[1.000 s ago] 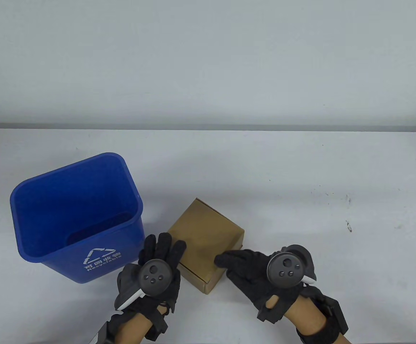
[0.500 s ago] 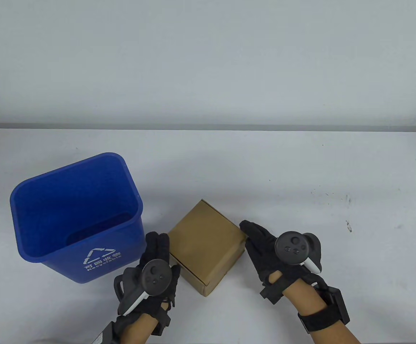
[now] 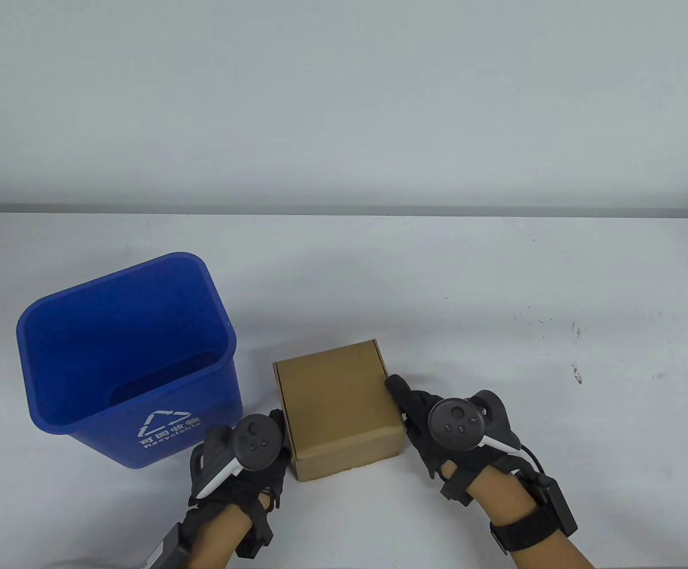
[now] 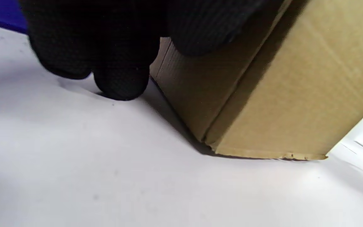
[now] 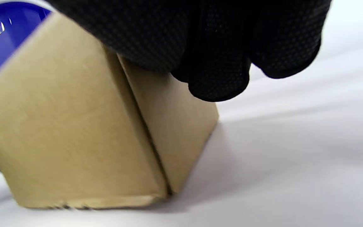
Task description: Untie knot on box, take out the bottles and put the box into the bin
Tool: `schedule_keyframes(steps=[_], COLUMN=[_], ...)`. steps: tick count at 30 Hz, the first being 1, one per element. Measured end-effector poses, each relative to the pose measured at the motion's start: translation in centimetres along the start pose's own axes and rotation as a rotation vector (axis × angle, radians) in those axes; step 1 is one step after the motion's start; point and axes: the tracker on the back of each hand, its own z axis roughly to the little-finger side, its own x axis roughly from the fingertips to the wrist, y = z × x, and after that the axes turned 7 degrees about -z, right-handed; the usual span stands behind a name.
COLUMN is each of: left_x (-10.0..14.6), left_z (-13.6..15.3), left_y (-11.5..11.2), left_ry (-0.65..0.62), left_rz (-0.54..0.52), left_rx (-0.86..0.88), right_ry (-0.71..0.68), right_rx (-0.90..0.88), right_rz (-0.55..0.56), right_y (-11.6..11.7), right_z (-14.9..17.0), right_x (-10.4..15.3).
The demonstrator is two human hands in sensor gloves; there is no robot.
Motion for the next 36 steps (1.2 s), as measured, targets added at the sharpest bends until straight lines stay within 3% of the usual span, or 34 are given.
schedule_keyframes(steps=[3,14,26,36], left_x=[0.0,-0.3,0.5,1.6], left_z=[0.0,0.1,0.4,1.1], left_y=[0.1,0.4,1.6,3.8], left_ry=[0.01,-0.012,-0.081,-0.133], left_rz=[-0.022,-0.042,-0.106,-0.257], left_rx=[-0.045,-0.156,-0.104,0.06], right_ry=[0.038,0.054,-0.03,-0.092], right_rx=[-0.031,0.068,0.143,0.047], right_rz=[-0.002,-0.24,-0.177,-0.04], right_y=[0.5,2.8,1.2,-1.6], right_z=[0.2,-1.1,-2.7,-3.1], right_x=[-0.2,-0.7,0.2,1.3])
